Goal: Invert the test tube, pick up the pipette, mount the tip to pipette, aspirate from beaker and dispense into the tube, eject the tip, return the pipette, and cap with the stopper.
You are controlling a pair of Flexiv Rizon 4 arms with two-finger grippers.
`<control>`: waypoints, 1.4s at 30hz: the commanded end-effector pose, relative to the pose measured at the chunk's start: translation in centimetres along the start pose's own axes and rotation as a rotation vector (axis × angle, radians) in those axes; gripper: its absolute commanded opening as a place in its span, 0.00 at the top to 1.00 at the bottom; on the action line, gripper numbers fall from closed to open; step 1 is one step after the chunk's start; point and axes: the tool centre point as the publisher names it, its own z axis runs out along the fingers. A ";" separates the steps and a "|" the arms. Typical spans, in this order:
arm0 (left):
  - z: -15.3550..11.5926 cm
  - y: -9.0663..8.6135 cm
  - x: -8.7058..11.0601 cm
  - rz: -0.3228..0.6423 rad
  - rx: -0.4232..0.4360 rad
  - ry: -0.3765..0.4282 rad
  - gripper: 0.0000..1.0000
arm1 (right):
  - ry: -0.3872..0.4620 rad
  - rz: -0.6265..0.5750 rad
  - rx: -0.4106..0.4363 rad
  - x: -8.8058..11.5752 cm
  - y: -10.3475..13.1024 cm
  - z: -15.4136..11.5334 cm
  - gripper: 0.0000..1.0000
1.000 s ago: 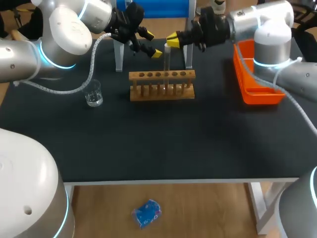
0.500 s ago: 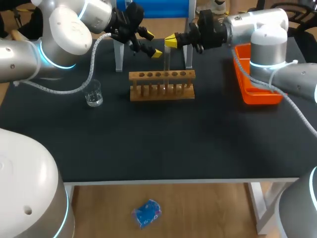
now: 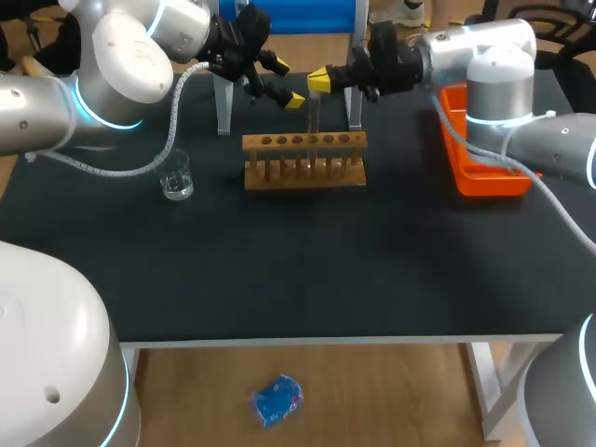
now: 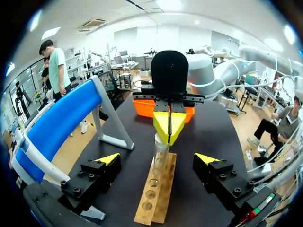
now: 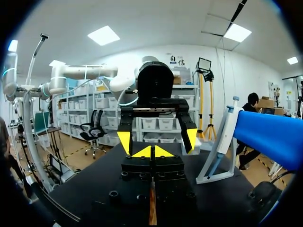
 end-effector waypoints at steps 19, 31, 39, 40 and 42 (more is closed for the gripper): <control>-0.1 -0.1 0.0 -0.002 -0.005 0.002 0.00 | 0.006 0.041 0.001 -0.6 -1.5 -0.1 1.00; -0.1 -0.1 0.0 -0.002 -0.005 0.002 0.00 | 0.010 -0.018 -0.009 -0.2 1.4 -0.4 1.00; -0.1 -0.1 0.0 -0.002 -0.005 0.002 0.00 | -0.026 -0.045 0.063 0.6 3.1 -1.9 1.00; -0.1 -0.1 0.0 -0.002 -0.005 0.002 0.00 | -0.046 -0.038 0.089 0.9 3.3 -2.6 1.00; -0.1 -0.1 0.0 -0.002 -0.005 0.002 0.00 | -0.082 -0.009 0.141 1.4 3.5 -3.8 1.00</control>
